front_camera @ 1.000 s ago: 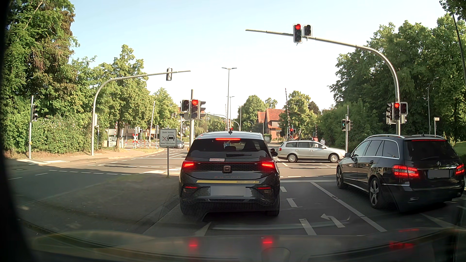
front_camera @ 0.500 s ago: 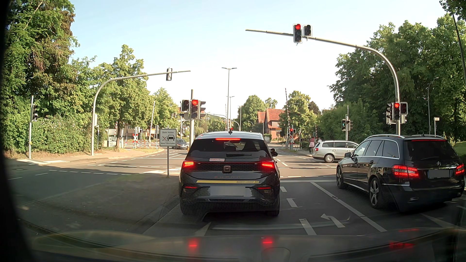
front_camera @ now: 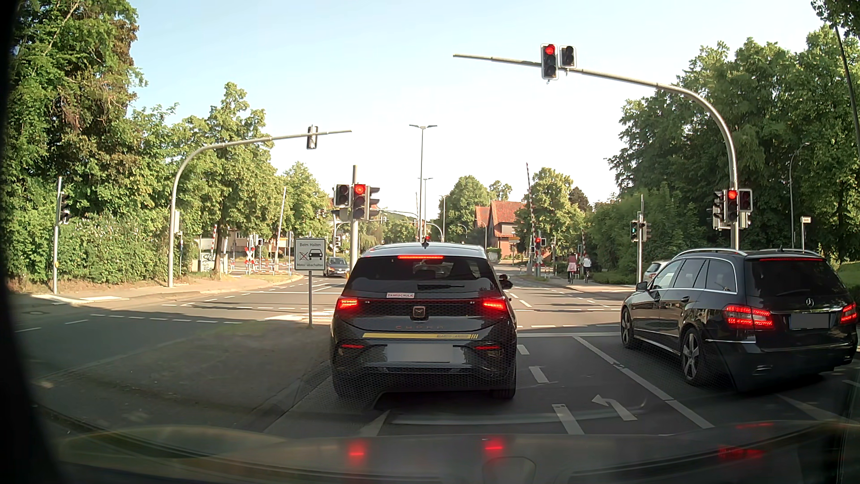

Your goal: Follow the waypoints while adhering to traffic rules and regulations

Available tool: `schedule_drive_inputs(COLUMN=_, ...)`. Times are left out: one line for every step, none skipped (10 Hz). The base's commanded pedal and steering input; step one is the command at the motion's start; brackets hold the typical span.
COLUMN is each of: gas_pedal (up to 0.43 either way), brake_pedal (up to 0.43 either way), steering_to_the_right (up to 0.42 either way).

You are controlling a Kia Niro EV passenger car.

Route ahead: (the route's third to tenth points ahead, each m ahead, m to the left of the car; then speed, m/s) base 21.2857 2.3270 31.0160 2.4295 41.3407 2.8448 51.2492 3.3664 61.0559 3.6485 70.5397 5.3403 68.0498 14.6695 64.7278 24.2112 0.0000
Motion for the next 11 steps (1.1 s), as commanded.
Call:
schedule_drive_inputs(gas_pedal=0.0, brake_pedal=0.262, steering_to_the_right=-0.006)
schedule_drive_inputs(gas_pedal=0.0, brake_pedal=0.262, steering_to_the_right=-0.006)
schedule_drive_inputs(gas_pedal=0.0, brake_pedal=0.262, steering_to_the_right=-0.006)
schedule_drive_inputs(gas_pedal=0.0, brake_pedal=0.262, steering_to_the_right=-0.005)
schedule_drive_inputs(gas_pedal=0.0, brake_pedal=0.262, steering_to_the_right=-0.005)
schedule_drive_inputs(gas_pedal=0.0, brake_pedal=0.262, steering_to_the_right=-0.005)
schedule_drive_inputs(gas_pedal=0.0, brake_pedal=0.262, steering_to_the_right=-0.006)
schedule_drive_inputs(gas_pedal=0.0, brake_pedal=0.262, steering_to_the_right=-0.005)
schedule_drive_inputs(gas_pedal=0.0, brake_pedal=0.262, steering_to_the_right=-0.005)
schedule_drive_inputs(gas_pedal=0.0, brake_pedal=0.262, steering_to_the_right=-0.006)
schedule_drive_inputs(gas_pedal=0.0, brake_pedal=0.262, steering_to_the_right=-0.005)
